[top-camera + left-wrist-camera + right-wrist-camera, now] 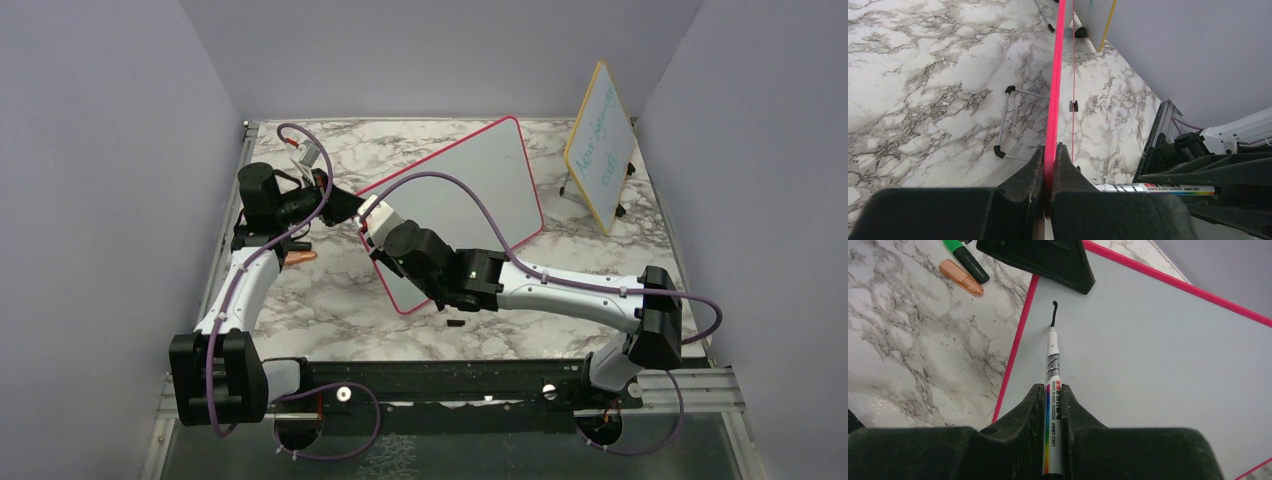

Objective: Write a sentence on the whiteboard

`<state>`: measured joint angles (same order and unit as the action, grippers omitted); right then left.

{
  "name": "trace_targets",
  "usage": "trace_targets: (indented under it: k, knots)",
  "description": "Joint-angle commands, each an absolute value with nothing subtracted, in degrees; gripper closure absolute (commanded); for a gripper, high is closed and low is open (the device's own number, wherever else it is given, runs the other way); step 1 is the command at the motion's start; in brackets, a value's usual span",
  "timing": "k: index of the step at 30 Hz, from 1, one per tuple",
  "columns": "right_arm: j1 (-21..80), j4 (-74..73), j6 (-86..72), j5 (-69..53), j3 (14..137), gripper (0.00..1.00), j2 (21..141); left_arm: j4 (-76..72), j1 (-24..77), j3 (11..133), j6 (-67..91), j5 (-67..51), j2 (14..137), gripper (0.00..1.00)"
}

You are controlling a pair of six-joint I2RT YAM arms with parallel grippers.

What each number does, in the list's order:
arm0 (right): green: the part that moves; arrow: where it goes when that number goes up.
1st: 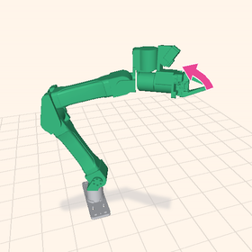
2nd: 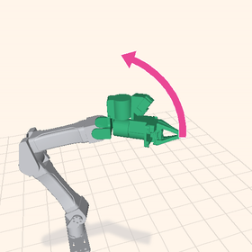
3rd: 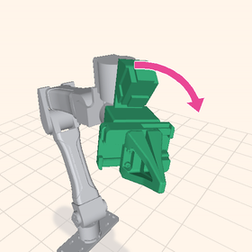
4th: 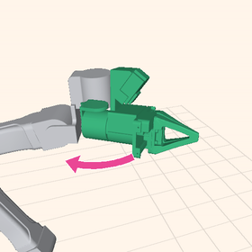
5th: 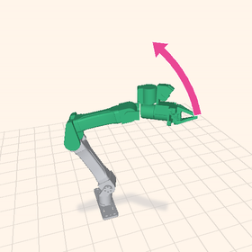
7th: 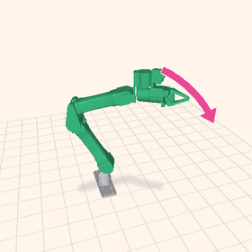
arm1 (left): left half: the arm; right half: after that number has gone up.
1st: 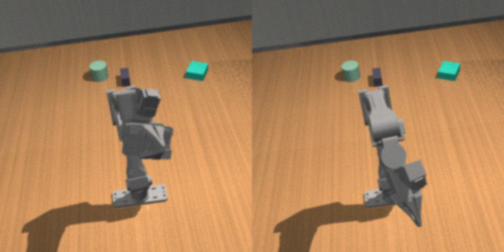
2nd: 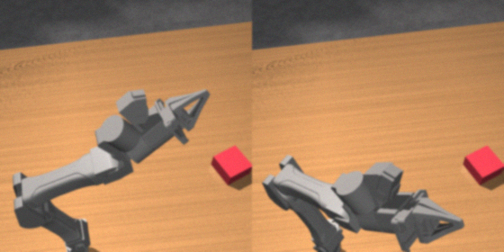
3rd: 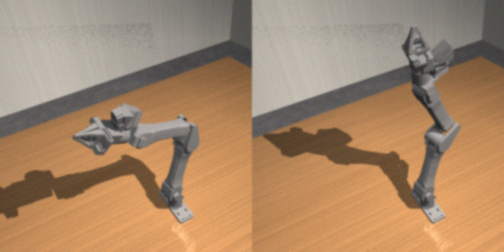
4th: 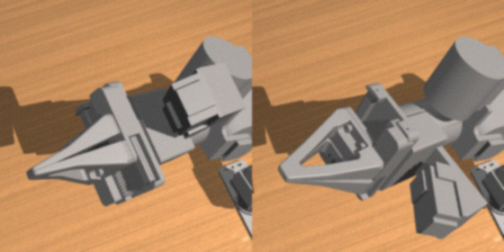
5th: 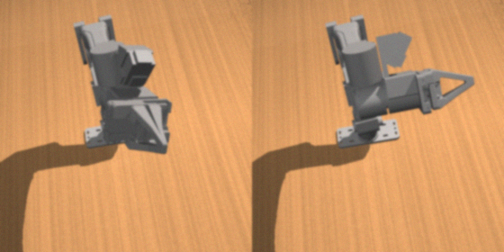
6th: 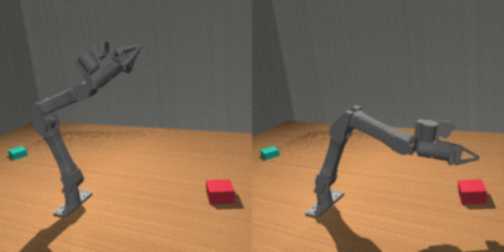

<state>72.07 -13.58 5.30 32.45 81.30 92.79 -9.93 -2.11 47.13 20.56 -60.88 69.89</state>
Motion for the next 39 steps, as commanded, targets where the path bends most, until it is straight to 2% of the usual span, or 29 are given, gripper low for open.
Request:
trace_targets:
  k: [1, 39]
  knots:
    - [72.8, -17.0, 3.9, 32.9, 83.2, 0.99, 93.3, -7.0, -1.5, 47.0, 15.7, -58.8, 70.9, 1.00]
    - [74.4, -23.5, 1.2, 32.3, 84.6, 0.99, 94.3, -7.0, -1.5, 46.9, 15.7, -58.8, 70.8, 1.00]
